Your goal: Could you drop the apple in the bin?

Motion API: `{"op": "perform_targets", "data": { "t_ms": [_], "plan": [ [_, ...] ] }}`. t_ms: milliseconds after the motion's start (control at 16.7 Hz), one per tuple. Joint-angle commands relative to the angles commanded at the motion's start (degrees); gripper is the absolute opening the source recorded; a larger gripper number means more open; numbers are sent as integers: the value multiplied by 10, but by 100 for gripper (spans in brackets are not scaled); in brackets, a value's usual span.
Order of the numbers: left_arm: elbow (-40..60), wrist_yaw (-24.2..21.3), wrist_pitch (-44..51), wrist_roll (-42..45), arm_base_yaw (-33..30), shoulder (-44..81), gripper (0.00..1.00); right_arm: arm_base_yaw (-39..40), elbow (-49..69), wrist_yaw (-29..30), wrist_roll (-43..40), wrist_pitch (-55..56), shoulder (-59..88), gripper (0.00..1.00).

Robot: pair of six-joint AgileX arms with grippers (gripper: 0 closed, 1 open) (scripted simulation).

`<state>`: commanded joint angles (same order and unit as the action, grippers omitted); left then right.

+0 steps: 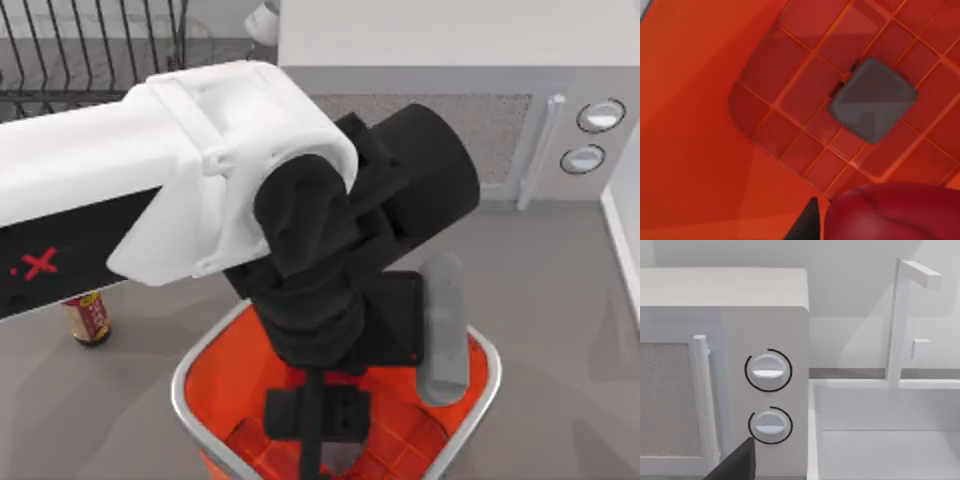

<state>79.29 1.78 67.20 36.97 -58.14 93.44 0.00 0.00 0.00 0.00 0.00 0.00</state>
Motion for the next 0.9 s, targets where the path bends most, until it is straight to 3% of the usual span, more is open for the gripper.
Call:
{"op": "perform_targets", "data": {
  "t_ms": [420,720,900],
  "plan": [
    [-103,-10,-138,2,0,32,0,0,0,0,0,0,0,100],
    [-112,-10,-147,2,1,34,0,0,0,0,0,0,0,100],
    [-112,-10,-147,2,1,34,23,0,0,0,0,0,0,100]
  ]
}}
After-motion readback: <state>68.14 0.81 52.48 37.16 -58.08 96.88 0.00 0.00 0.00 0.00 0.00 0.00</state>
